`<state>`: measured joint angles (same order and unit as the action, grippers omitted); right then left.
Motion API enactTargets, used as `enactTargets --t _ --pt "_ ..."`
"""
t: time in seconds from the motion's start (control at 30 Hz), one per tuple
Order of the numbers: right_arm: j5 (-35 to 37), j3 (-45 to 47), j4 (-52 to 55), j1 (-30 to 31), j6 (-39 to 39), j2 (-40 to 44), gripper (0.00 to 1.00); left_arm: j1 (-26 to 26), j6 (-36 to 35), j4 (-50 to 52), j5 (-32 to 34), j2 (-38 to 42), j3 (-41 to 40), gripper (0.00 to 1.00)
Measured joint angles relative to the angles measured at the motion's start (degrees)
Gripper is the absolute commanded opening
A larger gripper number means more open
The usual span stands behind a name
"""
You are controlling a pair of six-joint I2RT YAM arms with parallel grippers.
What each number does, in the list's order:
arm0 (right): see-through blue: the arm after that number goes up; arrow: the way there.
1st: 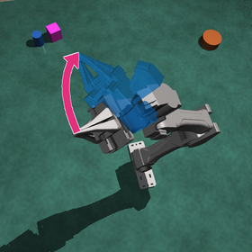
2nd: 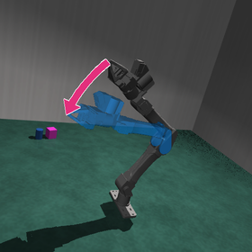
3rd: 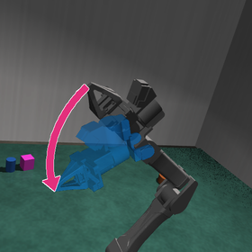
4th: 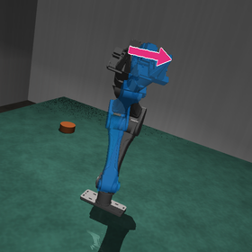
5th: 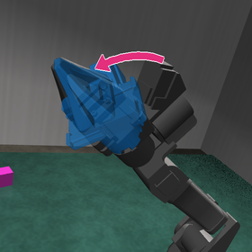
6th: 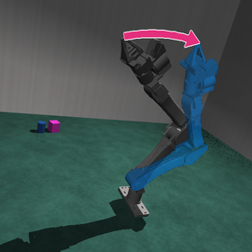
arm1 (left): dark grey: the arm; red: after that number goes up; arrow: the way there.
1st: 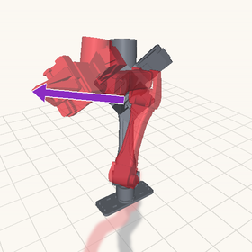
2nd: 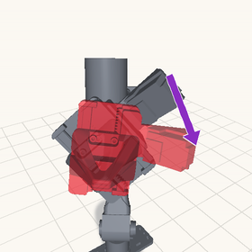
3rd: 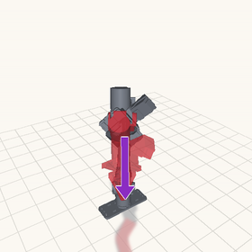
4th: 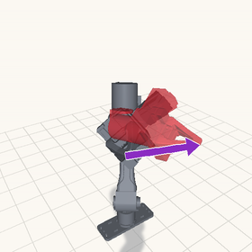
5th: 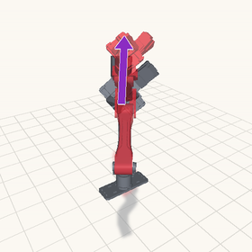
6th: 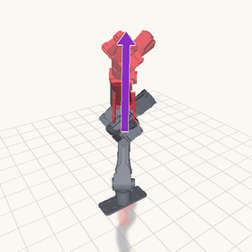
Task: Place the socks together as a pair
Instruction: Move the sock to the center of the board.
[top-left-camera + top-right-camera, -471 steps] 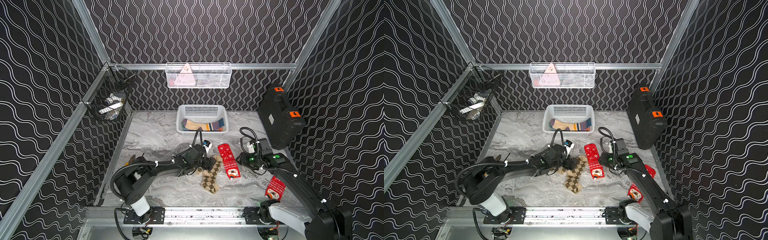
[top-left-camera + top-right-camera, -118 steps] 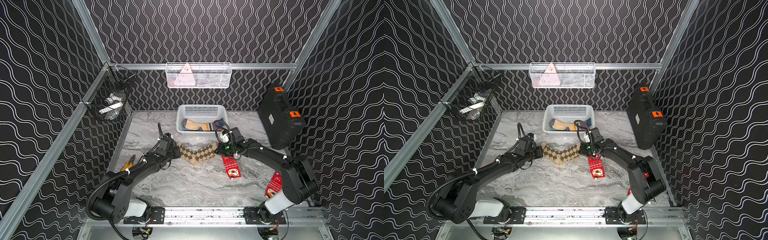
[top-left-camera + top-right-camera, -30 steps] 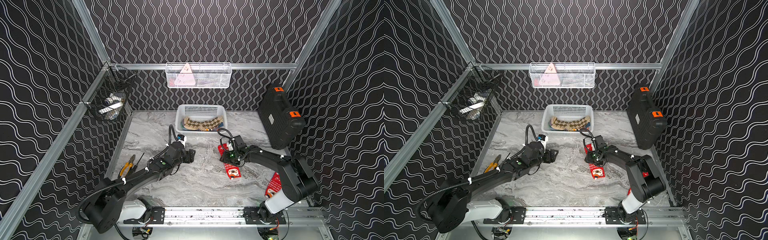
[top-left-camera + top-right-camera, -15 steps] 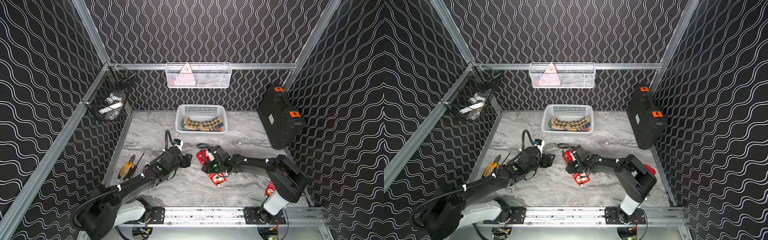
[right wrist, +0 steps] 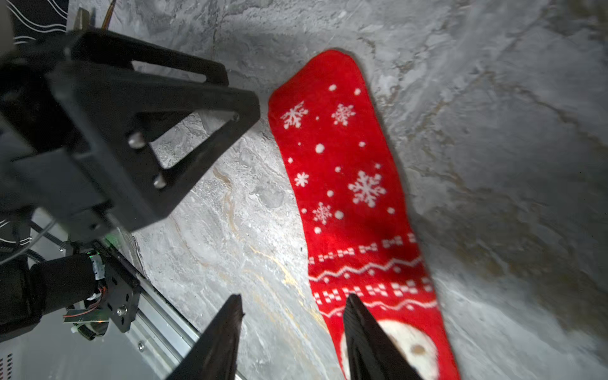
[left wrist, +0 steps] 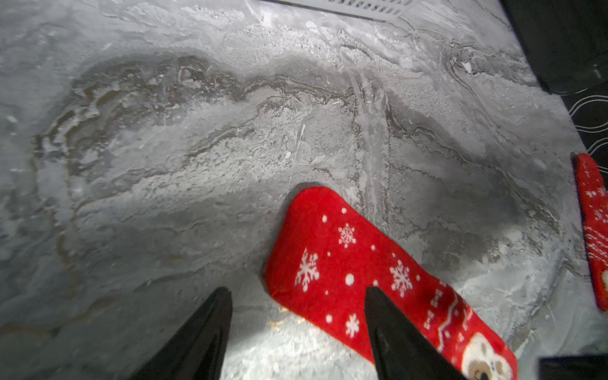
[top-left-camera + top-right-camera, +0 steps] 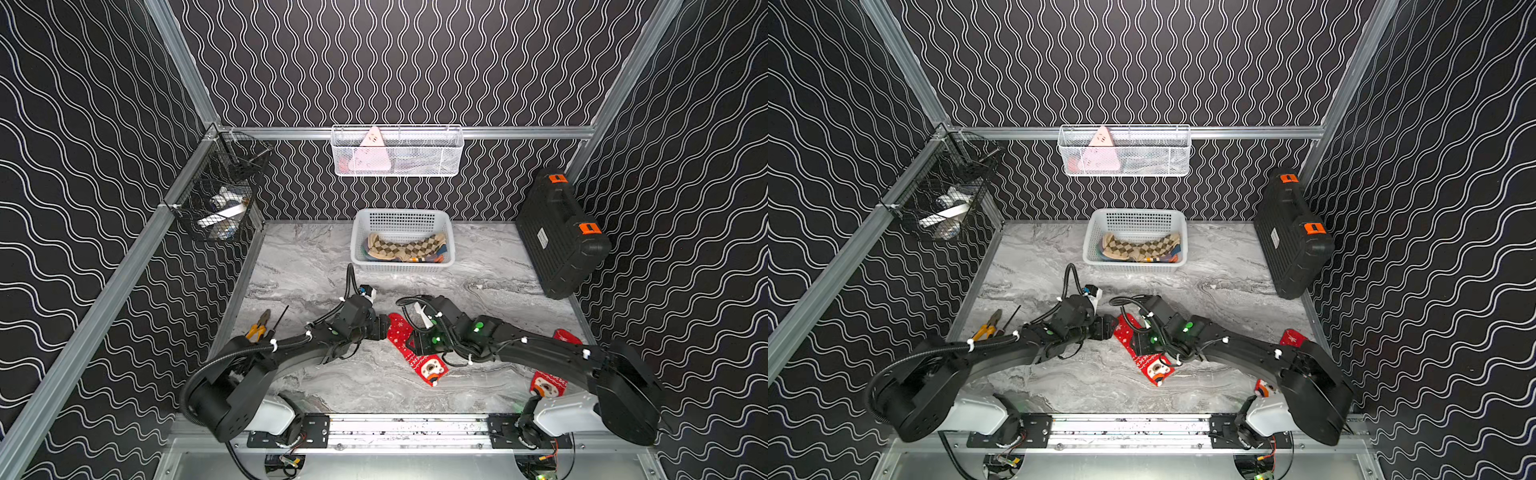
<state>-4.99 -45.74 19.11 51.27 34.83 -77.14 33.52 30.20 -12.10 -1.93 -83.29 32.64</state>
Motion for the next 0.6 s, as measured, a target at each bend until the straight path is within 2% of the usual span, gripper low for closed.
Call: enactTargets --t 0.07,0.17,0.33,0.47,0.6 --pt "0.7 2.67 1.62 -0.87 0.61 2.43 0.52 0.04 -0.04 -1.03 -0.72 -3.3 0.72 0.57" --pt "1.07 6.78 3.67 -1.92 1.81 4.98 0.51 0.11 -0.15 -1.92 -1.01 -7.3 1.92 0.4" --pt "1.03 10.29 5.16 -2.62 3.37 6.43 0.51 0.24 -0.24 -2.99 -0.83 -9.77 2.97 0.17" --pt "1.03 12.31 5.42 -3.32 4.24 6.51 0.51 0.48 -0.2 -2.99 0.13 -9.07 2.58 0.09" --pt "0.98 13.42 5.29 -3.72 5.09 6.05 0.51 0.48 -0.15 -2.84 1.46 -6.95 1.57 0.08"
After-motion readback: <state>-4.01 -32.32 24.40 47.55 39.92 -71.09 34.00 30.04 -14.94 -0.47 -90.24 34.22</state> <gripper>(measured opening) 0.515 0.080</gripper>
